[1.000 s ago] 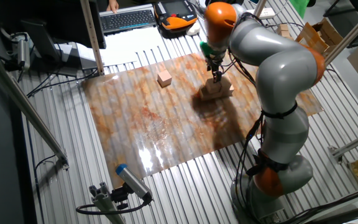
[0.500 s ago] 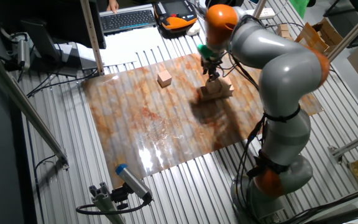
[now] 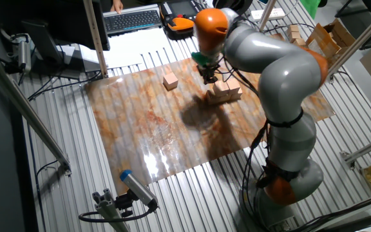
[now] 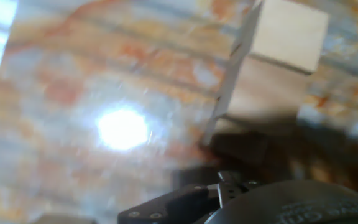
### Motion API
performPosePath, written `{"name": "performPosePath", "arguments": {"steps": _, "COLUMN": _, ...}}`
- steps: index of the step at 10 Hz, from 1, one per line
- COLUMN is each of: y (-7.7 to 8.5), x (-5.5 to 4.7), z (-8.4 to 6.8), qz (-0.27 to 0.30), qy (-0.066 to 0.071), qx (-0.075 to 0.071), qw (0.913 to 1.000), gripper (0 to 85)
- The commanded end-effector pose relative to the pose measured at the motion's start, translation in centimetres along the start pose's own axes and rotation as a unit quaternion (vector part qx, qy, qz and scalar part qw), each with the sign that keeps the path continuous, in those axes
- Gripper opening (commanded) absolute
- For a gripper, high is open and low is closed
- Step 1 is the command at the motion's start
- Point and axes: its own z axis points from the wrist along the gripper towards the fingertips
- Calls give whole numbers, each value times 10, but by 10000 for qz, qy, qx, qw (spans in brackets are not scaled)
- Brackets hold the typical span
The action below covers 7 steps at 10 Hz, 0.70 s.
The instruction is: Stack the blocks into a pyramid shape
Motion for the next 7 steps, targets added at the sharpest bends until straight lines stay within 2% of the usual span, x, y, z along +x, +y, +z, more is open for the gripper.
{"name": "performPosePath", "arguments": {"steps": 1, "y": 1, "x": 5, "z": 5, "qz": -560, "qy": -45, "qx": -71, "qw": 9984, "gripper": 0}}
{"name": "performPosePath", "arguments": {"steps": 2, "y": 2, "x": 9, "z": 10, "qz": -597, "qy": -59, "qx": -82, "qw": 9982, "gripper": 0}}
{"name": "performPosePath", "arguments": {"steps": 4, "y": 2, "x": 11, "z": 11, "qz": -677, "qy": -25, "qx": -124, "qw": 9976, "gripper": 0}}
{"name": "performPosePath", "arguments": {"steps": 7, "y": 2, "x": 10, "z": 10, "qz": -744, "qy": -130, "qx": -30, "qw": 9971, "gripper": 0}}
